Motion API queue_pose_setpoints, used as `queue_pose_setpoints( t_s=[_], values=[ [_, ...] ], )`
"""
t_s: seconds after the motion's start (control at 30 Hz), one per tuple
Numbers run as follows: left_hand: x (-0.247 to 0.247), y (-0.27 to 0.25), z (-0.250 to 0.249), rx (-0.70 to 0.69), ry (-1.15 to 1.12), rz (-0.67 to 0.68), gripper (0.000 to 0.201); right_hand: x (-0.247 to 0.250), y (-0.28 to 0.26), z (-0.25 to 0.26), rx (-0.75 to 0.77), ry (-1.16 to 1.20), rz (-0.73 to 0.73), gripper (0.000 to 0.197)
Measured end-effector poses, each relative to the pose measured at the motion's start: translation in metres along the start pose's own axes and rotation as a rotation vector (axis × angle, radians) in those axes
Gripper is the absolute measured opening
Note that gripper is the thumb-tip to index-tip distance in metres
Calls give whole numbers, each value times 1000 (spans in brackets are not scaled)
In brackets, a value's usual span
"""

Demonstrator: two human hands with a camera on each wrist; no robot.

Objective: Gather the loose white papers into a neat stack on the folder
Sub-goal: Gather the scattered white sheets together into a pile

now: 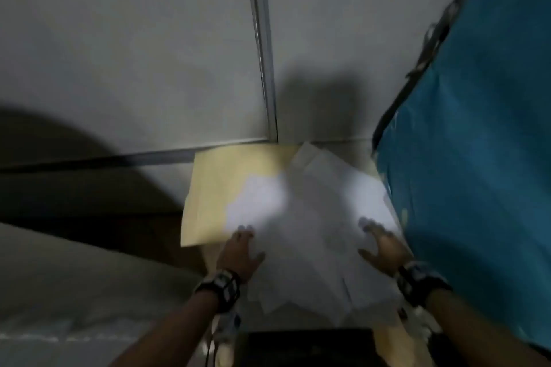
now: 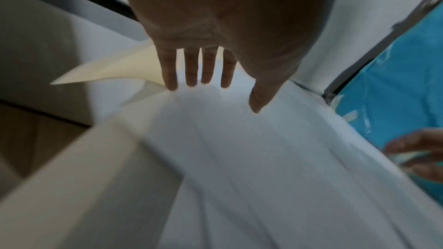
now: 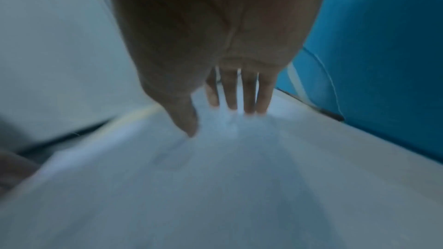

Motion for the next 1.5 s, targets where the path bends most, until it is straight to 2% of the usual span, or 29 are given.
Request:
queue_pose_setpoints(
  t_s=[0.07, 0.13, 0.2, 0.3, 0.4, 0.47, 0.53, 0.57, 0.6, 0.7, 0.77, 0.83, 0.93, 0.97, 1.03, 1.1, 1.13, 1.2, 1.27, 1.33, 1.4, 1.47, 1.5],
  values=[
    [-4, 26, -7, 51, 38, 2, 98, -7, 21, -13, -70, -38, 2, 97],
    [-11, 46, -12, 125, 49, 39, 109, -23, 30, -26, -171, -105, 117, 114],
    [-33, 49, -13, 156, 60, 60, 121, -49, 21, -29, -256, -142, 196, 123],
    [-62, 60, -21, 84, 77, 98, 127, -56, 18, -18, -338, -62, 97, 123],
    [-78, 72, -40, -29, 128, 176, 128, -61, 29, 3, -329, -18, 73, 119],
    [-68, 79, -51, -45, 158, 100, 124, -49, 35, -2, -359, 49, -9, 112],
    [-41, 85, -59, -41, 112, -104, 117, -31, 31, -24, -483, 172, -152, 106],
    [-30, 90, -59, -29, 73, -175, 116, -26, 26, -35, -540, 217, -176, 107],
    [-24, 95, -57, -5, 43, -200, 120, -27, 24, -41, -575, 236, -155, 110],
    [-21, 112, -43, 119, 26, -136, 137, -29, 21, -38, -601, 188, -70, 117],
    [-18, 117, -35, 213, -95, -120, 142, -33, 26, -33, -636, 296, -52, 112],
    [-16, 114, -31, 316, -284, -96, 134, -36, 30, -27, -680, 452, -66, 94],
    [-20, 100, -26, 432, -330, -16, 89, -42, 37, -20, -615, 474, -49, 54],
    [-24, 94, -19, 458, -342, -7, 78, -48, 41, -20, -589, 517, -29, 49],
    [-31, 79, -13, 475, -369, 7, 70, -54, 45, -15, -559, 633, 17, 54],
    [-36, 66, -17, 433, -410, -13, 67, -52, 52, -6, -530, 727, 22, 61],
    [-37, 63, -20, 403, -430, -58, 69, -50, 55, -1, -529, 771, 9, 70],
    [-35, 62, -31, 339, -470, -187, 78, -45, 62, 12, -560, 822, -8, 100],
    [-41, 69, -40, 318, -575, -219, 85, -42, 71, 31, -536, 765, 20, 117],
    [-54, 77, -49, 279, -605, -122, 89, -42, 78, 48, -494, 693, 43, 109],
    [-66, 81, -60, 204, -526, -2, 91, -39, 81, 55, -491, 618, 26, 91],
    [-60, 82, -63, 140, -466, -32, 86, -37, 82, 51, -498, 585, 35, 64],
    [-48, 83, -59, 132, -409, -126, 84, -38, 81, 46, -509, 597, 52, 52]
  ],
)
Point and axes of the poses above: each hand's wrist, its own y-axis towards the middle knuckle, its own x-axis out of the back of the hand, z = x × y, the point moved 8 cm from there along y, towards the middle knuckle, and after that the axes turned 15 degrees about -y, right-handed, at the moved point
